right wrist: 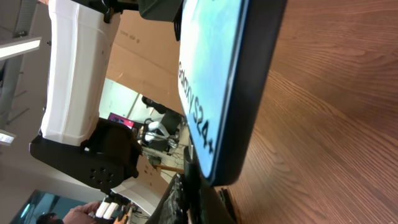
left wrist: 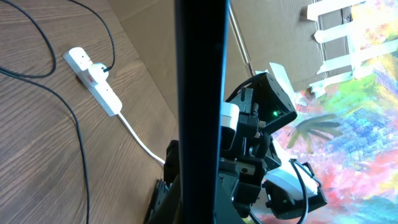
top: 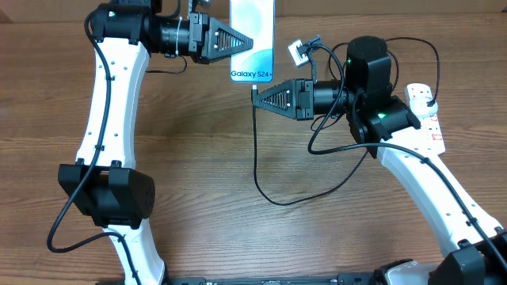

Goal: Plug charger to phone and switch on socket

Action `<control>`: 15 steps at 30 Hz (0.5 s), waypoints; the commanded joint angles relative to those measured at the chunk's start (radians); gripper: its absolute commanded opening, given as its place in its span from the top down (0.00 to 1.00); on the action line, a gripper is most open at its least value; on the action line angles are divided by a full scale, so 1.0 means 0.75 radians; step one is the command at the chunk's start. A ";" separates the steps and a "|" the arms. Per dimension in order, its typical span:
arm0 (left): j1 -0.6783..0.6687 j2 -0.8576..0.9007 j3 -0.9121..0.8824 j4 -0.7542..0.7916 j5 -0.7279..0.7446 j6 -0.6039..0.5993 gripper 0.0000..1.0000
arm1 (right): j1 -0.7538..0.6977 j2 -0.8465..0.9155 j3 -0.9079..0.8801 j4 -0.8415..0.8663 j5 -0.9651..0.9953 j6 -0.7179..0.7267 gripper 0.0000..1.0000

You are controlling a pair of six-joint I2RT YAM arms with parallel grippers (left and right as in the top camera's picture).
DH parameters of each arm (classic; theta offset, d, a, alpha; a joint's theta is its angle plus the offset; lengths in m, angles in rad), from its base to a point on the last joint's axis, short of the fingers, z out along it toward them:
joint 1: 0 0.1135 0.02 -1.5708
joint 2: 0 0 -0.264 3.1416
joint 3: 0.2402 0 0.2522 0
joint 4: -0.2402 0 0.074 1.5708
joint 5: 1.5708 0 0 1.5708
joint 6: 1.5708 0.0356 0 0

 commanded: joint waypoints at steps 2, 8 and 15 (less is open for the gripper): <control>-0.006 -0.011 0.012 -0.028 0.068 -0.017 0.96 | -0.005 -0.036 0.042 0.010 -0.016 0.009 0.96; -0.021 -0.011 0.012 -0.028 0.073 -0.018 0.96 | -0.005 -0.036 0.042 0.009 -0.016 0.014 0.96; -0.027 -0.011 0.012 -0.027 0.073 -0.003 0.96 | -0.005 -0.036 0.042 0.009 -0.016 0.018 0.96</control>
